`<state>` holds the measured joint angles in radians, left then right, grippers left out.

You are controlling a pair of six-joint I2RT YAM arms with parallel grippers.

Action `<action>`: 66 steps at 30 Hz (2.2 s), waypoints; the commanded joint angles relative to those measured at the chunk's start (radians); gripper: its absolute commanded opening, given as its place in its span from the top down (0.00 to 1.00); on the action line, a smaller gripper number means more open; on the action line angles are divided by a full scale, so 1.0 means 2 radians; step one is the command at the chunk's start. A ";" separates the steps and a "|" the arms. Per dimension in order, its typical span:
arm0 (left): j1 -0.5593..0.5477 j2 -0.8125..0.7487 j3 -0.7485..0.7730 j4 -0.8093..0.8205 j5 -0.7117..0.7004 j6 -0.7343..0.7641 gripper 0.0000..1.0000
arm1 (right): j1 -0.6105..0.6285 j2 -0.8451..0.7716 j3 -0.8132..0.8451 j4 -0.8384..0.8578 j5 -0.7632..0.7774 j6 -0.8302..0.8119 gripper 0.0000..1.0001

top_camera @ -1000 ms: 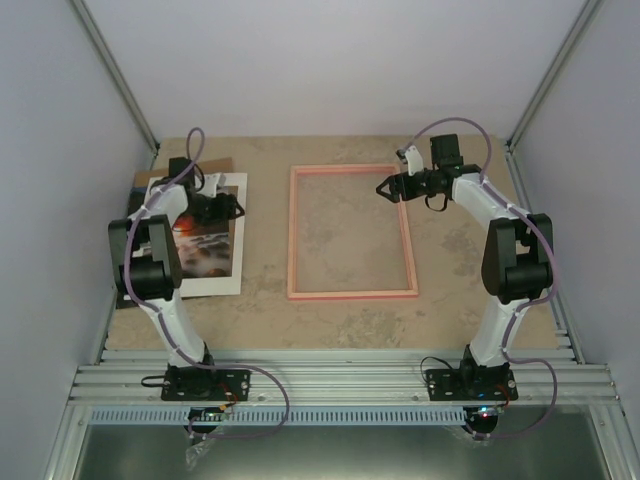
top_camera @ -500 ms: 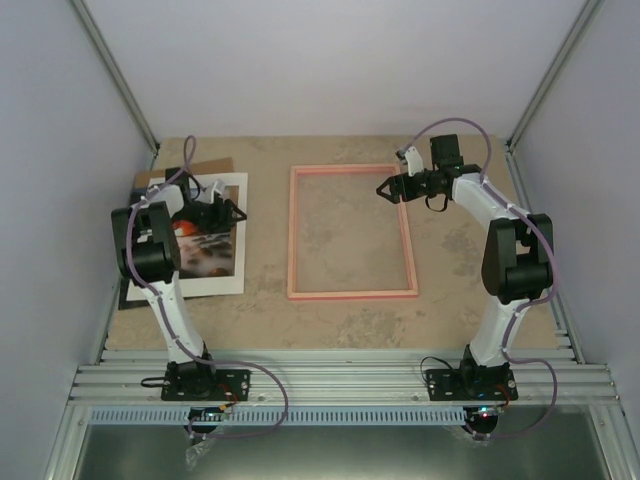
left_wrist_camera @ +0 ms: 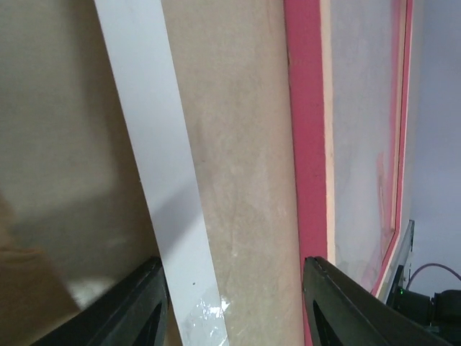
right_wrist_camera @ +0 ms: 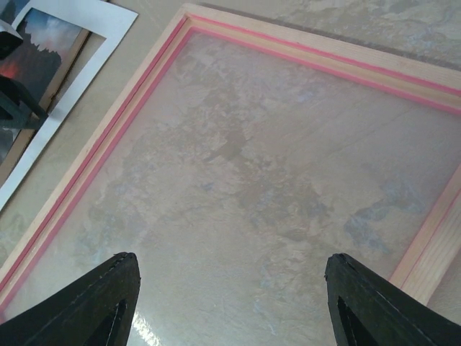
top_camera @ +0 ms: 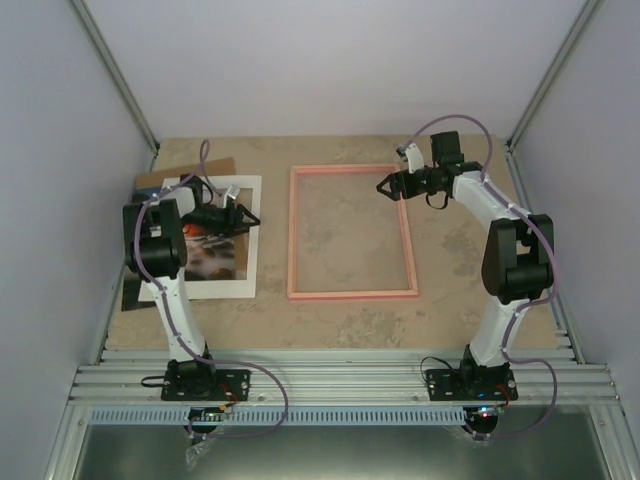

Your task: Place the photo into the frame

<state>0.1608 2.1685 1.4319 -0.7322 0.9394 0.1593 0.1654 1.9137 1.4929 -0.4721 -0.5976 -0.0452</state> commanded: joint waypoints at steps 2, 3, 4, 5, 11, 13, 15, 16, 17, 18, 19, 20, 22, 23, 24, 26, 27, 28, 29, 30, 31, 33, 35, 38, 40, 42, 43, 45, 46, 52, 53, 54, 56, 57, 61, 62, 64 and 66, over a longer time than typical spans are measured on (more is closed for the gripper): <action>-0.016 0.007 -0.020 0.028 -0.001 -0.025 0.47 | 0.001 0.002 0.014 -0.004 -0.003 -0.004 0.28; -0.017 0.008 -0.024 0.037 -0.004 -0.035 0.46 | 0.001 0.002 0.014 -0.004 -0.003 -0.004 0.28; -0.019 0.009 -0.028 0.044 -0.007 -0.043 0.46 | 0.001 0.002 0.013 -0.005 -0.003 -0.004 0.28; -0.022 0.010 -0.029 0.049 -0.006 -0.046 0.47 | 0.001 0.001 0.013 -0.004 -0.003 -0.005 0.28; -0.026 0.029 -0.026 0.061 0.013 -0.045 0.66 | 0.000 0.000 0.009 -0.004 0.000 -0.005 0.28; -0.026 0.032 -0.023 0.067 0.004 -0.047 0.70 | 0.000 -0.001 0.009 -0.005 -0.001 -0.006 0.28; -0.026 0.032 -0.021 0.074 -0.002 -0.053 0.76 | 0.000 0.000 0.008 -0.005 -0.003 -0.008 0.29; -0.026 0.031 -0.019 0.075 -0.003 -0.055 0.82 | 0.000 -0.001 0.008 -0.005 -0.005 -0.009 0.29; -0.026 0.028 -0.018 0.076 0.000 -0.056 0.87 | 0.000 -0.001 0.008 -0.005 -0.010 -0.011 0.29; -0.026 0.023 -0.017 0.076 0.003 -0.055 0.92 | 0.000 -0.001 0.008 -0.004 -0.014 -0.012 0.29; -0.026 0.016 -0.015 0.074 0.006 -0.053 0.96 | 0.000 -0.002 0.009 -0.002 -0.019 -0.012 0.29; -0.026 0.006 -0.015 0.071 0.008 -0.051 1.00 | 0.001 -0.003 0.010 0.001 -0.026 -0.012 0.29; -0.026 -0.019 -0.015 0.065 0.013 -0.045 1.00 | 0.001 -0.005 0.011 0.008 -0.045 -0.010 0.28; -0.026 -0.033 -0.016 0.060 0.015 -0.044 1.00 | 0.002 -0.006 0.012 0.012 -0.056 -0.007 0.28; -0.026 -0.047 -0.017 0.058 0.019 -0.044 1.00 | 0.002 -0.008 0.012 0.017 -0.071 -0.003 0.28; -0.027 -0.075 -0.021 0.054 0.027 -0.049 1.00 | 0.004 -0.010 0.013 0.031 -0.104 0.007 0.28; -0.027 -0.088 -0.023 0.055 0.032 -0.053 1.00 | 0.007 -0.010 0.012 0.039 -0.119 0.016 0.27; -0.028 -0.100 -0.025 0.055 0.038 -0.057 1.00 | 0.010 -0.008 0.013 0.045 -0.134 0.020 0.25; -0.030 -0.113 -0.027 0.055 0.043 -0.060 1.00 | 0.013 -0.006 0.016 0.051 -0.153 0.032 0.23; -0.033 -0.122 -0.026 0.055 0.047 -0.062 1.00 | 0.021 -0.003 0.019 0.056 -0.168 0.042 0.21; -0.036 -0.131 -0.026 0.057 0.051 -0.067 1.00 | 0.026 0.000 0.023 0.062 -0.181 0.052 0.19; -0.045 -0.147 -0.023 0.065 0.057 -0.074 1.00 | 0.040 0.006 0.033 0.077 -0.205 0.069 0.16; -0.055 -0.159 -0.020 0.080 0.066 -0.095 1.00 | 0.056 0.013 0.047 0.091 -0.219 0.087 0.16; -0.074 -0.173 -0.010 0.091 0.072 -0.110 1.00 | 0.076 0.027 0.074 0.107 -0.227 0.116 0.16; -0.094 -0.181 -0.004 0.094 0.071 -0.110 1.00 | 0.086 0.042 0.094 0.113 -0.227 0.134 0.17; -0.110 -0.188 0.001 0.102 0.066 -0.115 1.00 | 0.092 0.054 0.110 0.123 -0.231 0.156 0.18; -0.116 -0.191 0.001 0.110 0.067 -0.122 1.00 | 0.095 0.059 0.116 0.129 -0.231 0.167 0.19; -0.125 -0.194 0.000 0.128 0.069 -0.139 1.00 | 0.099 0.068 0.124 0.140 -0.229 0.186 0.20; -0.131 -0.195 0.000 0.138 0.068 -0.150 1.00 | 0.102 0.071 0.124 0.144 -0.227 0.193 0.21; -0.152 -0.193 0.002 0.209 0.072 -0.208 1.00 | 0.121 0.080 0.113 0.158 -0.227 0.220 0.28; -0.155 -0.191 0.001 0.224 0.074 -0.219 1.00 | 0.123 0.081 0.112 0.160 -0.226 0.222 0.28; -0.158 -0.190 0.001 0.239 0.075 -0.230 1.00 | 0.125 0.083 0.112 0.162 -0.227 0.224 0.29; -0.163 -0.187 0.001 0.262 0.075 -0.244 1.00 | 0.126 0.086 0.112 0.172 -0.230 0.232 0.32; -0.166 -0.185 0.001 0.275 0.077 -0.251 1.00 | 0.127 0.089 0.114 0.177 -0.233 0.237 0.33; -0.177 -0.180 0.008 0.289 0.078 -0.261 1.00 | 0.127 0.098 0.121 0.196 -0.243 0.256 0.45; -0.179 -0.180 0.009 0.289 0.077 -0.260 1.00 | 0.128 0.098 0.122 0.201 -0.245 0.259 0.49; -0.183 -0.179 0.009 0.289 0.074 -0.260 1.00 | 0.127 0.097 0.125 0.207 -0.247 0.262 0.60; -0.183 -0.179 0.008 0.287 0.071 -0.255 1.00 | 0.127 0.095 0.126 0.208 -0.249 0.259 0.74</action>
<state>-0.1974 1.8069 1.4223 -0.2016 1.0630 -0.3428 0.4202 2.0922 1.7214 -0.0975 -1.0714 0.4519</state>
